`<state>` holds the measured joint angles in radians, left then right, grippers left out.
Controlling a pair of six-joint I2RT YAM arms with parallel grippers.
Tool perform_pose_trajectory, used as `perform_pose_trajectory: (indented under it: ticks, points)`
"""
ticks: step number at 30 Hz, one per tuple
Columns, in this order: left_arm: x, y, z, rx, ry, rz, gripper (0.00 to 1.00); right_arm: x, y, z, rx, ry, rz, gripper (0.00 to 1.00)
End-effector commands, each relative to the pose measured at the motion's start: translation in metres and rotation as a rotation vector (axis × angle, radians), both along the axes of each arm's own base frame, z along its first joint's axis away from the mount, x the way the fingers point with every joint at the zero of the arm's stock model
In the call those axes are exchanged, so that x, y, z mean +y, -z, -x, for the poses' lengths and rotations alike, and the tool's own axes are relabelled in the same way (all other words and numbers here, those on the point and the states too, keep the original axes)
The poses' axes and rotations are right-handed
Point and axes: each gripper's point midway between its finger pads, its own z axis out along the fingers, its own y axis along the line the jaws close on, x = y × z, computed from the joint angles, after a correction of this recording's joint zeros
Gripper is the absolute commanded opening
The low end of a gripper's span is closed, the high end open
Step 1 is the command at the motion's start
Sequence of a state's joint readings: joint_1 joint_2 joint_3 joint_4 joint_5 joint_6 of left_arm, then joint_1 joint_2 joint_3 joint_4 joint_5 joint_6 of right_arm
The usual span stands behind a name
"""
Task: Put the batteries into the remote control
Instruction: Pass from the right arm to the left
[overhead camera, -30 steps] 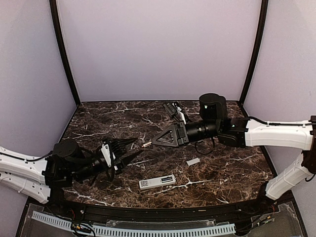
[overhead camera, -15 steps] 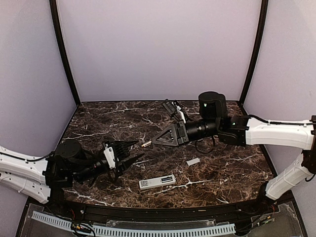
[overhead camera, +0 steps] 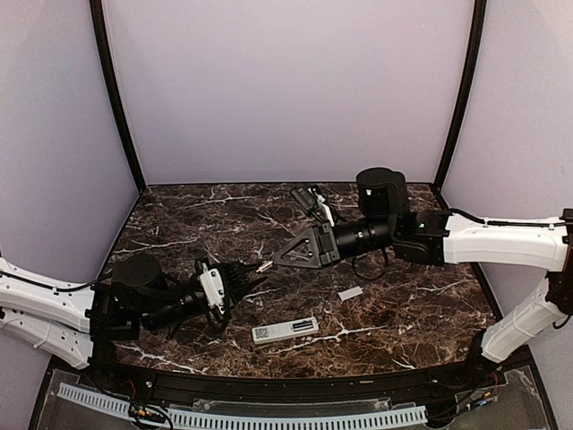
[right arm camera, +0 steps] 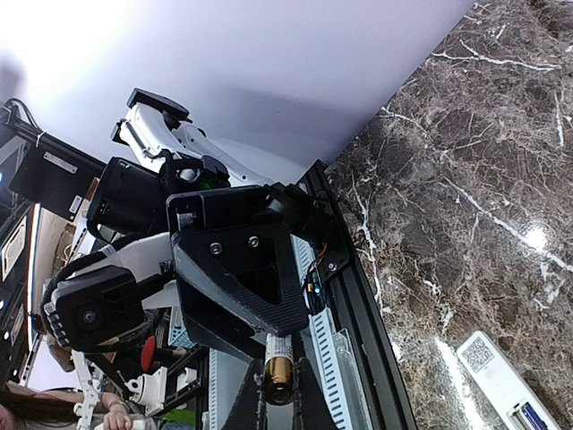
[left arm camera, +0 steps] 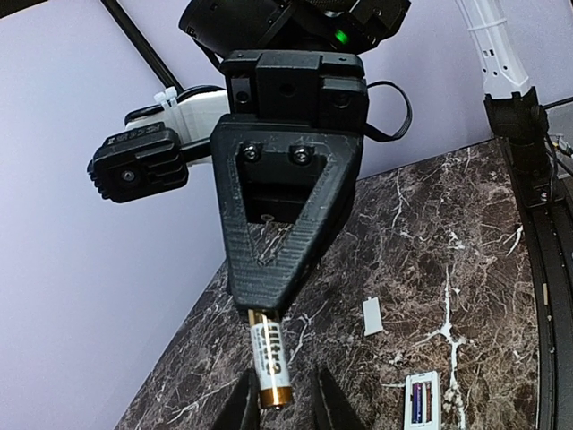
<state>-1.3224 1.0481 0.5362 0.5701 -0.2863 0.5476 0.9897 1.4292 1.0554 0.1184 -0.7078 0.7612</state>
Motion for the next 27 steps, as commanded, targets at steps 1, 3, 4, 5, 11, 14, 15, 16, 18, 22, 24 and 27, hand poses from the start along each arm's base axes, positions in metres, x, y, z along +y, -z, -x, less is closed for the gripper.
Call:
perform_pose_trajectory:
  ticks: [1, 3, 4, 5, 11, 14, 15, 16, 18, 22, 24, 27]
  points:
    - [-0.003, -0.018, 0.001, -0.004, 0.002, 0.047, 0.18, 0.004, -0.006, 0.004, -0.020, -0.022, -0.017, 0.00]
    - [-0.002, -0.018, 0.001, -0.002, 0.002, 0.048, 0.16, 0.004, -0.003, 0.004, -0.019, -0.022, -0.014, 0.00]
    - [-0.002, -0.018, 0.001, -0.001, 0.002, 0.047, 0.13, 0.004, -0.002, 0.004, -0.018, -0.022, -0.013, 0.00]
    - [-0.002, -0.018, 0.001, 0.000, 0.001, 0.047, 0.11, 0.004, -0.002, 0.004, -0.017, -0.020, -0.014, 0.00]
    - [0.000, -0.019, -0.001, 0.022, -0.011, 0.056, 0.00, 0.003, 0.004, 0.003, -0.009, -0.017, -0.001, 0.00]
    - [0.003, -0.010, -0.004, 0.068, -0.036, 0.020, 0.00, -0.001, 0.012, -0.003, -0.011, 0.022, 0.046, 0.16]
    - [0.004, -0.010, -0.006, 0.081, -0.051, 0.017, 0.00, -0.005, 0.017, -0.008, -0.009, 0.052, 0.073, 0.25]
    - [0.006, 0.001, -0.006, 0.116, -0.062, -0.021, 0.00, -0.011, 0.023, -0.013, -0.005, 0.087, 0.105, 0.31]
    - [0.011, 0.014, -0.008, 0.176, -0.091, -0.064, 0.00, -0.027, 0.038, -0.030, 0.013, 0.193, 0.186, 0.38]
    - [0.017, 0.055, -0.008, 0.306, -0.139, -0.202, 0.00, -0.064, 0.079, -0.052, 0.063, 0.372, 0.363, 0.42]
    - [0.016, 0.075, -0.004, 0.377, -0.141, -0.264, 0.00, -0.075, 0.097, -0.055, 0.097, 0.416, 0.416, 0.42]
    - [0.012, 0.106, 0.003, 0.470, -0.137, -0.365, 0.00, -0.089, 0.132, -0.056, 0.155, 0.452, 0.511, 0.42]
